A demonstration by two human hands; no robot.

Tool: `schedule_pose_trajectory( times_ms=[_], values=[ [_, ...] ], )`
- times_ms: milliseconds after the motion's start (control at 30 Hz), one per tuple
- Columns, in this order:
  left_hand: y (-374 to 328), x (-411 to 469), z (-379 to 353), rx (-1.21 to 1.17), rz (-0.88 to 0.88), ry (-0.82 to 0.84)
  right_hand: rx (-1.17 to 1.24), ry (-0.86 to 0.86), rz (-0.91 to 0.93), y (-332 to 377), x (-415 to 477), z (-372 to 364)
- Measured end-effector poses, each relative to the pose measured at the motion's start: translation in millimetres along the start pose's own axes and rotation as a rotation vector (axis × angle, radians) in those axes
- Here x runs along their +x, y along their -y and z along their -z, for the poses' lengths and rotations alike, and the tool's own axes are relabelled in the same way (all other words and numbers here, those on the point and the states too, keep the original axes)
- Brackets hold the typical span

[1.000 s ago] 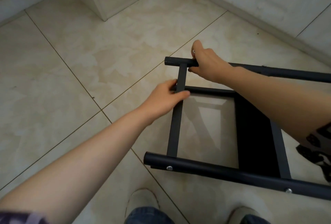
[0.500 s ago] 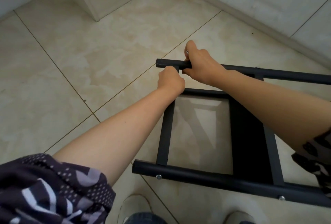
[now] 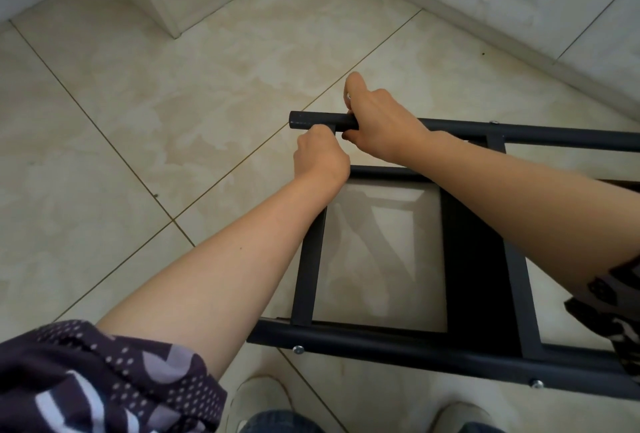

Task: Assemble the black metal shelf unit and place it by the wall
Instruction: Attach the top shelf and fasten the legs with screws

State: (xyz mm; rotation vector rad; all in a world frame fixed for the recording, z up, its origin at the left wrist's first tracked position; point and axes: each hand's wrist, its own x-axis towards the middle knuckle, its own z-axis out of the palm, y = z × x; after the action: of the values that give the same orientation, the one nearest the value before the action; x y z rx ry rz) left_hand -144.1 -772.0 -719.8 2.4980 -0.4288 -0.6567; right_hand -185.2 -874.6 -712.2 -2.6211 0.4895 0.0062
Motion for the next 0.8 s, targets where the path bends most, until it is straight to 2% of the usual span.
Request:
schedule_pose_trajectory(
  times_ms=[167,233,333,433,567,733,800],
  values=[
    [1,2,0,-0.024,0.017,0.001,-0.032,-0.037,0.006,0,-2,-5],
    [7,6,4,-0.091,0.022,0.062,-0.011,-0.056,0.01,0,-8,-7],
    [22,3,14,-0.294,0.05,0.18,0.087,-0.187,0.013,4,-33,-12],
    [43,-18,23,-0.349,-0.042,0.28,0.226,-0.261,-0.031,9,-77,-21],
    [77,-55,32,-0.351,-0.164,0.444,0.468,-0.024,-0.201,19,-115,-39],
    [113,-91,56,-0.368,-0.273,0.689,1.085,0.239,-0.531,45,-121,-49],
    [122,-105,66,-0.357,-0.279,0.798,1.231,0.355,-0.617,54,-122,-53]
  ],
)
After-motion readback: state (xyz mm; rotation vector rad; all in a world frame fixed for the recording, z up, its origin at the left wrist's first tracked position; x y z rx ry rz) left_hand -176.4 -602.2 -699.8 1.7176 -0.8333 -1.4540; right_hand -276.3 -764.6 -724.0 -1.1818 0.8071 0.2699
